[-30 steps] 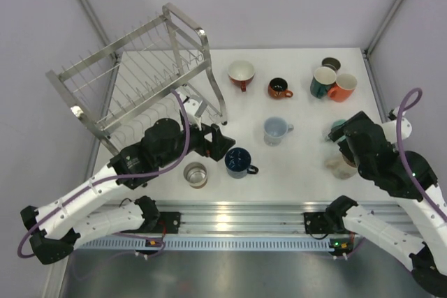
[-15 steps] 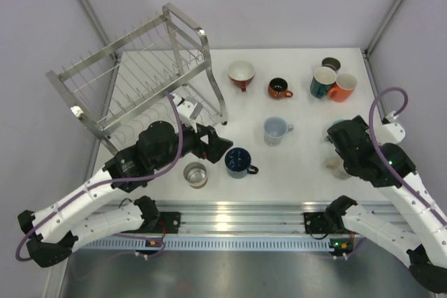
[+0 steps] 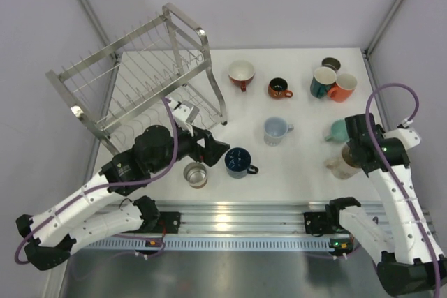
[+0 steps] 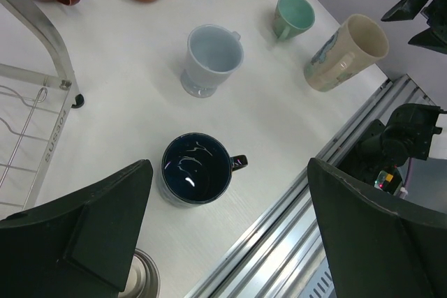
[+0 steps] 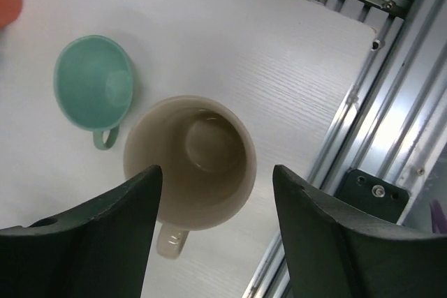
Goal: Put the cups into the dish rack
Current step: Grab a cup with the right arm
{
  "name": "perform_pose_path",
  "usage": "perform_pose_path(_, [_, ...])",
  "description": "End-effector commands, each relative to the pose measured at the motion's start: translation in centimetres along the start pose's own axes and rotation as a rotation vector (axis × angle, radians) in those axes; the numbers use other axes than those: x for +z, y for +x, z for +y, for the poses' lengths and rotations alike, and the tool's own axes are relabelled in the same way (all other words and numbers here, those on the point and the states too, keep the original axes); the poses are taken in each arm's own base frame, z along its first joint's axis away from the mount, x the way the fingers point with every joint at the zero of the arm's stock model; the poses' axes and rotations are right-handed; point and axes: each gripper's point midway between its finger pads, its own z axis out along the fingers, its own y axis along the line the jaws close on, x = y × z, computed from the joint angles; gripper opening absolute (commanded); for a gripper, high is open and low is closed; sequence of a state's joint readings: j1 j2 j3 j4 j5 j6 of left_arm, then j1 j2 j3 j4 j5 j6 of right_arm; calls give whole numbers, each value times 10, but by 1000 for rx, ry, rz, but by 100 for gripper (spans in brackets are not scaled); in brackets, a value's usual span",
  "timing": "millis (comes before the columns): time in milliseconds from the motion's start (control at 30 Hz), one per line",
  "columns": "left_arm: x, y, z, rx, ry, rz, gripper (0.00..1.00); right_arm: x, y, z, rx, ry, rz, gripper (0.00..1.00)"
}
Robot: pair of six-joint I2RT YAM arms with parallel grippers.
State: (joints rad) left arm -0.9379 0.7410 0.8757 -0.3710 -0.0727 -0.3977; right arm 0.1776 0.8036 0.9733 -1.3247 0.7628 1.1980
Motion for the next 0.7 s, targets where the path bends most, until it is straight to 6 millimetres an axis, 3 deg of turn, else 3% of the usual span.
perform_pose_path(0, [-3,-3,1,-2,-4,-22,98,6,5,-14,-40,31,38,65])
perform_pose_path(167, [-4,-5,1,-6,-4,-27,98,23,23,-24,-42,66,88,62])
perform_pose_path(267, [-4,-4,-1,-10,4,-22,98,30,37,-15,-25,17,112,61])
perform_pose_path(333, [-4,-4,-3,-13,15,-20,98,38,43,-21,3,33,116,60])
perform_pose_path(667, [-5,-6,-5,-38,20,-23,98,51,54,-17,23,28,124,55])
